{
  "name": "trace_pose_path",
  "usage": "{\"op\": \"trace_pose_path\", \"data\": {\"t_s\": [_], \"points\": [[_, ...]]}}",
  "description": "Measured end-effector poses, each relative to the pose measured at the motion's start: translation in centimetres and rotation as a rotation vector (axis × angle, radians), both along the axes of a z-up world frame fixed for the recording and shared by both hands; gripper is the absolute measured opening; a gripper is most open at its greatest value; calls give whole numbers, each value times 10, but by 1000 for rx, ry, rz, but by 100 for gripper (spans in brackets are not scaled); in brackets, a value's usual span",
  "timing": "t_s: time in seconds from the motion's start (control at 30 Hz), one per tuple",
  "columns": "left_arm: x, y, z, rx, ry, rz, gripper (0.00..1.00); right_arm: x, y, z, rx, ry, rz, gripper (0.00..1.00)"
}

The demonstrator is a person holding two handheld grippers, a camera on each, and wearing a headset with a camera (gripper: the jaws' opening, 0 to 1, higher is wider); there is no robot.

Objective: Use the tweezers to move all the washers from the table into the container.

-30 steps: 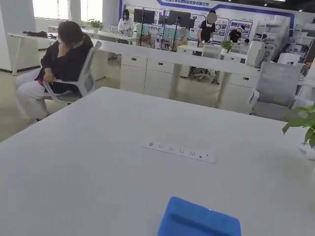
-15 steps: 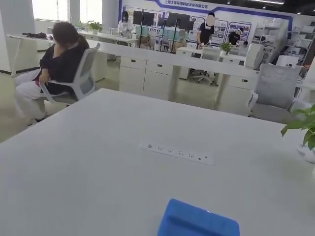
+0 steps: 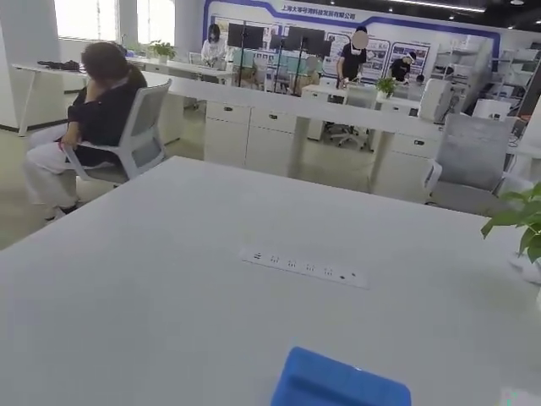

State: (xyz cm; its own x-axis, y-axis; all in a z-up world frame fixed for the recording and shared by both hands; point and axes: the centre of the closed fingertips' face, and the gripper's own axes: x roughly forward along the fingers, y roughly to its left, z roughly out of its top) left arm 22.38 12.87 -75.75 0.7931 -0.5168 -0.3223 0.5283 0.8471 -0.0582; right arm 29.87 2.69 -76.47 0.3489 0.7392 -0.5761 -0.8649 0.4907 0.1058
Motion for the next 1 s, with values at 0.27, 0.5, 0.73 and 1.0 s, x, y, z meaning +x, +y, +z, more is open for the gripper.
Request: {"op": "trace_pose_path", "data": {"t_s": [0.27,0.5,0.73,1.0], "points": [[0,0,1,-2,-3,4,92,31,4,26,52,-18,-22,2],[0,0,1,-4,-3,8,92,62,13,14,118,60,-87,3],[0,0,0,-7,1,6,92,88,10,-6,87,103,-168,3],[0,0,-1,-4,8,4,92,99,4,-37,22,140,-196,3]]}}
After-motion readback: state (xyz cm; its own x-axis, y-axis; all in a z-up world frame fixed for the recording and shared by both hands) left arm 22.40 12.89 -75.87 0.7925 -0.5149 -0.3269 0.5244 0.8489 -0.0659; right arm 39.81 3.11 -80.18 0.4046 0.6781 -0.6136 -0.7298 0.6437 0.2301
